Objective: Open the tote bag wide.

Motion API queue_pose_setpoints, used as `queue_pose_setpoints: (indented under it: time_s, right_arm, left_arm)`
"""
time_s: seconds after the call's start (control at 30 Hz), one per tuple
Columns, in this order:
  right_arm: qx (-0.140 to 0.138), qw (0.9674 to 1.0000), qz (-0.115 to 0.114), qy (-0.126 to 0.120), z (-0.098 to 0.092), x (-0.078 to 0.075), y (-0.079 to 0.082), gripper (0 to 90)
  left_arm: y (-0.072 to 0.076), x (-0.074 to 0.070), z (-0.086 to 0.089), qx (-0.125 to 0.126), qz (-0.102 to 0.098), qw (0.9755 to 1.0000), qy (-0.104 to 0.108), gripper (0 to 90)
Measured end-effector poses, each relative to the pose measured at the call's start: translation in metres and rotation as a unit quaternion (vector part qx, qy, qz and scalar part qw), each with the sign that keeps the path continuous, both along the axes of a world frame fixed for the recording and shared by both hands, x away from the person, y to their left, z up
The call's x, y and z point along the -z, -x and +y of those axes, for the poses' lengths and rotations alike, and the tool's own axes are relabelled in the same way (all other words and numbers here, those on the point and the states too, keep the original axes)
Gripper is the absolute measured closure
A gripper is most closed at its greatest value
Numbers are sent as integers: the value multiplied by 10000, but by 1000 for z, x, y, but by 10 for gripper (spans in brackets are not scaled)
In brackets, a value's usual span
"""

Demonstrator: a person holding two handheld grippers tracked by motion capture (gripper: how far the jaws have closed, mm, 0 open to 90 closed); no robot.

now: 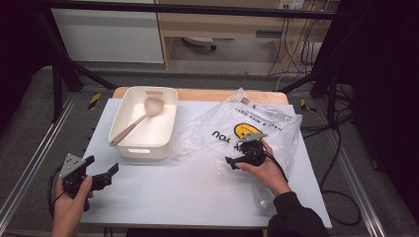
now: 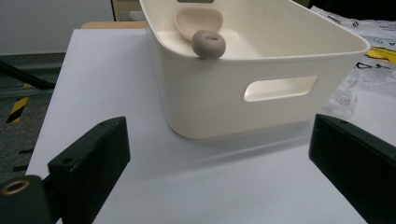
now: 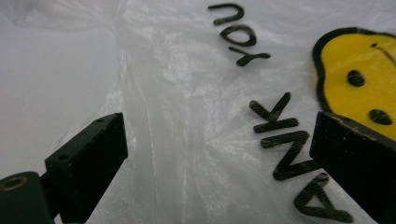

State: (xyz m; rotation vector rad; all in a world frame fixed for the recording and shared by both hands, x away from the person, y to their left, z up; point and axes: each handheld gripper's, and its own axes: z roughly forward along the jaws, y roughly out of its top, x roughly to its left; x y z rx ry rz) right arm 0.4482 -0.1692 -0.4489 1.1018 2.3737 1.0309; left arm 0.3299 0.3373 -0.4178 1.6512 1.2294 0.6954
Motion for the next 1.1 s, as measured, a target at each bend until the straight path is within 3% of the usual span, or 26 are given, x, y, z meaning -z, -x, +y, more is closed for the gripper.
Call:
queue_pose_setpoints:
  time_s: [0.2,0.33,0.47,0.6,0.83,0.97,1.1]
  right_arm:
    - [-50,9997,114,203,9,12,0,26]
    - [66,9999,65,140,8,12,-2,65]
    - [215,9998,-9,49,1,10,-5,242]
    - [401,9991,-115,-60,-5,9,-8,520]
    - [593,9979,-176,-181,-4,10,-13,858]
    - [703,9971,-118,-253,-3,6,-13,900]
    - [788,9954,-159,-528,-5,-8,-6,900]
  left_arm:
    - [0,0,-1,6,-3,10000,3,47]
    - [0,0,-1,8,-5,10000,3,47]
    - [0,0,-1,5,5,10000,-2,47]
    - [-1,1,-1,-3,16,10000,-4,47]
    - [0,0,1,-38,2,10000,-9,47]
    - [1,-2,1,-31,-50,10000,19,47]
    - [2,-4,1,-27,-100,9999,56,49]
